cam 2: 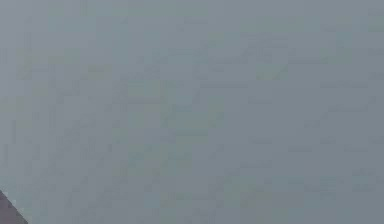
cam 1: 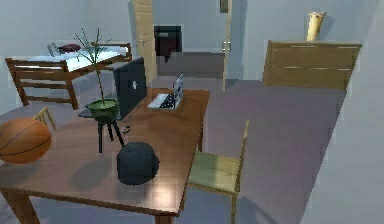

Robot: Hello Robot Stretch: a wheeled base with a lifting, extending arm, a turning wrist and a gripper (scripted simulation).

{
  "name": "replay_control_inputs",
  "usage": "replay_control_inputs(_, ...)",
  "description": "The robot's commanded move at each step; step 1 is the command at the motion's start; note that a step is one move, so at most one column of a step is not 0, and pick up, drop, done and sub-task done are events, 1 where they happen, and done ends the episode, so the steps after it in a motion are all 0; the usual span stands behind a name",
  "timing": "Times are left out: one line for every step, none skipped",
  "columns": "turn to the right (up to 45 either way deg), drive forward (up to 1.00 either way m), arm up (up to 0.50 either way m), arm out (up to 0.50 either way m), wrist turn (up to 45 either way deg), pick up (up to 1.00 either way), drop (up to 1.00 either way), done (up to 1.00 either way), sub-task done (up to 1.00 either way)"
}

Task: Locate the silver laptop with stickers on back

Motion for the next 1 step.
replay_control_inputs(0.0,0.00,0.00,0.00,0.0,0.00,0.00,1.00,0.00)
